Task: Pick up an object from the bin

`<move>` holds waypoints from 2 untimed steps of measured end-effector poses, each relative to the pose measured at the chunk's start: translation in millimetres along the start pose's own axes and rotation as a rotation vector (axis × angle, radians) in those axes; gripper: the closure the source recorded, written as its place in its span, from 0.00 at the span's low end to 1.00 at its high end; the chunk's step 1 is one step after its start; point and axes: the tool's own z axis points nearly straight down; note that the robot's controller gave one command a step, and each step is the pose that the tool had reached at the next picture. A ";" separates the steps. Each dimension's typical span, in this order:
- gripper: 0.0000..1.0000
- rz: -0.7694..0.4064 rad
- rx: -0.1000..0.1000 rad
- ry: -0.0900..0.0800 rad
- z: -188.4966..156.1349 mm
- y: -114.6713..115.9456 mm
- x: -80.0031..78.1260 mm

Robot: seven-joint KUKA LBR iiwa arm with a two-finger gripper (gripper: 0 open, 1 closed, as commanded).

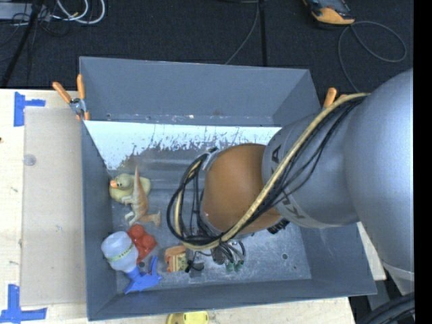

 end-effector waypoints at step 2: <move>1.00 -0.203 -0.002 -0.011 3.9 -6.9 -13.9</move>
Offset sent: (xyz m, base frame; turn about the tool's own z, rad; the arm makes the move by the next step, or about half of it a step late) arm -0.0081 -0.0406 -0.0496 -0.2543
